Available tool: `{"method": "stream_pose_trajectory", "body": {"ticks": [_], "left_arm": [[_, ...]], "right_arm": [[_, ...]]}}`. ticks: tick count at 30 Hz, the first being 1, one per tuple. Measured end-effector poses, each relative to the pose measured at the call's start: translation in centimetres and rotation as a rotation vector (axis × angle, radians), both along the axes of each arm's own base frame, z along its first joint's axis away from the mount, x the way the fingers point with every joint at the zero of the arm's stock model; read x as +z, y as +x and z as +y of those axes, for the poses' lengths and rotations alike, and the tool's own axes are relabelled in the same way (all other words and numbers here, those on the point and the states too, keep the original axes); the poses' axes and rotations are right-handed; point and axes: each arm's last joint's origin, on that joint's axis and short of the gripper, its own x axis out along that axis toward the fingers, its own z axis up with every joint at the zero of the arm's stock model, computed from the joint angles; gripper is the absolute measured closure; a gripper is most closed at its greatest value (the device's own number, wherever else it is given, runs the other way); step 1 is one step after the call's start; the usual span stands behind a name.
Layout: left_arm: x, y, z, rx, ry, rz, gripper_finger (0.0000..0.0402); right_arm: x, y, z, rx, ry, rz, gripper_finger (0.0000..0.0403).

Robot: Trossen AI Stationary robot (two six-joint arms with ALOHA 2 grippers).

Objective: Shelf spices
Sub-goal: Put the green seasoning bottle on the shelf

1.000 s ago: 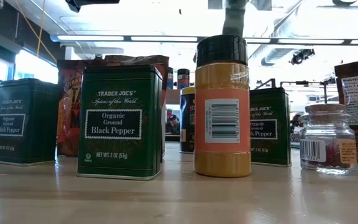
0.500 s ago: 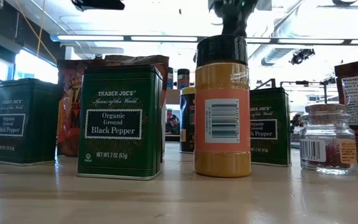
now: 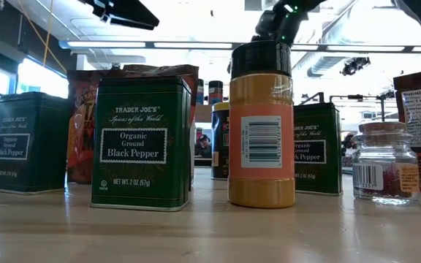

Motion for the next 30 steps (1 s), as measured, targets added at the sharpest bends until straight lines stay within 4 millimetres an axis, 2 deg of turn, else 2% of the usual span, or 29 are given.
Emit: {"method": "stream_pose_trajectory", "body": {"ticks": [14, 17, 24, 30], "left_arm": [[0.0, 0.2, 0.5, -0.019, -0.038, -0.006, 0.0193], [0.0, 0.2, 0.5, -0.020, -0.039, -0.006, 0.0193], [-0.1, 0.2, 0.5, -0.038, -0.045, -0.004, 0.0193], [0.0, 0.2, 0.5, -0.037, -0.048, -0.006, 0.0193]], "right_arm": [[-0.5, 1.0, -1.0, 0.049, -0.076, -0.028, 0.0194], [-0.4, 1.1, -0.9, 0.105, -0.100, -0.021, 0.0183], [-0.4, 1.1, -0.9, 0.109, -0.101, -0.025, 0.0148], [-0.4, 1.2, -0.8, 0.142, -0.088, -0.049, 0.0142]]}}
